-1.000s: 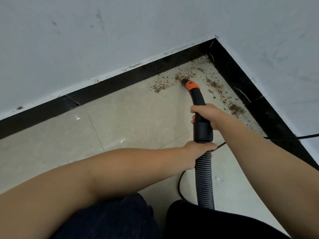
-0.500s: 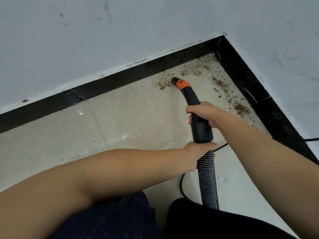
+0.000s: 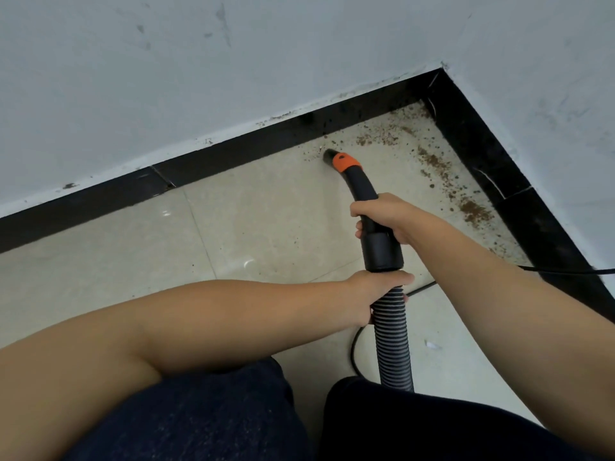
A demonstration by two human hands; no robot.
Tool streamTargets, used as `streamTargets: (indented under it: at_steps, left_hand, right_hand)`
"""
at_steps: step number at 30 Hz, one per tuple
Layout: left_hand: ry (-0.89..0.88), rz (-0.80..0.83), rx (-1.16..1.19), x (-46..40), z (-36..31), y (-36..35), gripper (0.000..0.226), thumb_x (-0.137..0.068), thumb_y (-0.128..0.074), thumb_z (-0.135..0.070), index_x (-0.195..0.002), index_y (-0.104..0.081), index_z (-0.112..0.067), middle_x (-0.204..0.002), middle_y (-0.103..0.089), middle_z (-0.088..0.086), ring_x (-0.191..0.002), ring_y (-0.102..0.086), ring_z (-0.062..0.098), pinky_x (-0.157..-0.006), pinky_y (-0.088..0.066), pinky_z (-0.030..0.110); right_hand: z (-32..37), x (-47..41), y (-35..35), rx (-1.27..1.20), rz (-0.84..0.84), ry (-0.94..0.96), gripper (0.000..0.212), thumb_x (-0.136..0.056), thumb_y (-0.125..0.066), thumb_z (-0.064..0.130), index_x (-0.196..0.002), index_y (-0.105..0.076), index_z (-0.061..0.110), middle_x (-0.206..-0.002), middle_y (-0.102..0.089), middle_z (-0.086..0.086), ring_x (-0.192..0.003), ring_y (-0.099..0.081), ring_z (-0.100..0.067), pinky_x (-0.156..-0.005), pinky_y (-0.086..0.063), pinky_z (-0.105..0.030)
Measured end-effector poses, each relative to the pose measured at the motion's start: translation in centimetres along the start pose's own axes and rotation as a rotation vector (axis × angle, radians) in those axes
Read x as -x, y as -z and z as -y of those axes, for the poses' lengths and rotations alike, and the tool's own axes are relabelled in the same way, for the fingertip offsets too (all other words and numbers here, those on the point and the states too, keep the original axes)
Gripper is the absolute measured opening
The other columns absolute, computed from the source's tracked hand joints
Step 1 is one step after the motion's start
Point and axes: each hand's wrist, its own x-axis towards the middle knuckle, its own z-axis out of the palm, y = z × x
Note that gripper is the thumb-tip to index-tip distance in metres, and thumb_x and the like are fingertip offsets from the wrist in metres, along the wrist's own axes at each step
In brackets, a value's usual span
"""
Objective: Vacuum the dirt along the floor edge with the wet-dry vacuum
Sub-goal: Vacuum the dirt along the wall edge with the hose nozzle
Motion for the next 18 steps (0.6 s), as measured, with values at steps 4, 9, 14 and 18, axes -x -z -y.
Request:
streamTargets:
  at_steps: [4, 9, 14, 18]
  left_hand:
    - [0.030, -0.049, 0.051, -1.8, -2.3, -1.7, 0.102, -0.022, -0.090, -0.045, -0.109, -0.061, 0.000, -0.105, -0.069, 0.022, -0.093, -0.071, 0.028, -0.070, -0.058, 0.030]
    - [0.072, -0.034, 0.059, -3.1, -4.9, -2.3, 0.018, -0.086, -0.069, -0.016, -0.080, -0.053, -0.012, -0.068, -0.057, 0.005, -0.053, -0.055, 0.013, -0.047, -0.050, 0.019]
    - [0.068, -0.043, 0.096, -3.7, -5.5, -2.1, 0.018, -0.086, -0.069, -0.015, -0.078, -0.053, -0.012, -0.069, -0.056, 0.004, -0.050, -0.056, 0.011, -0.047, -0.050, 0.020]
    - [0.036, -0.106, 0.183, -3.2, -3.9, -1.9, 0.016, -0.083, -0.071, -0.015, -0.084, -0.056, -0.010, -0.072, -0.059, 0.006, -0.060, -0.057, 0.015, -0.061, -0.050, 0.028]
  right_hand:
    - [0.2, -1.5, 2.3, -0.074, -0.084, -0.012, 0.015, -0.085, -0.062, 0.010, -0.096, -0.052, 0.006, -0.066, -0.061, -0.008, -0.052, -0.061, -0.018, -0.055, -0.053, -0.026]
    - [0.8, -3.2, 4.4, -0.139, -0.149, -0.033, 0.019, -0.084, -0.063, 0.012, -0.098, -0.052, 0.005, -0.067, -0.061, -0.008, -0.045, -0.061, -0.015, -0.053, -0.053, -0.025]
    - [1.4, -4.0, 4.2, -0.109, -0.134, -0.023, 0.019, -0.084, -0.064, 0.012, -0.098, -0.053, 0.006, -0.067, -0.062, -0.007, -0.049, -0.062, -0.016, -0.050, -0.053, -0.023]
    - [1.7, -3.4, 2.6, -0.031, -0.042, -0.009, 0.018, -0.083, -0.063, 0.011, -0.099, -0.054, 0.006, -0.064, -0.063, -0.007, -0.052, -0.063, -0.018, -0.057, -0.054, -0.028]
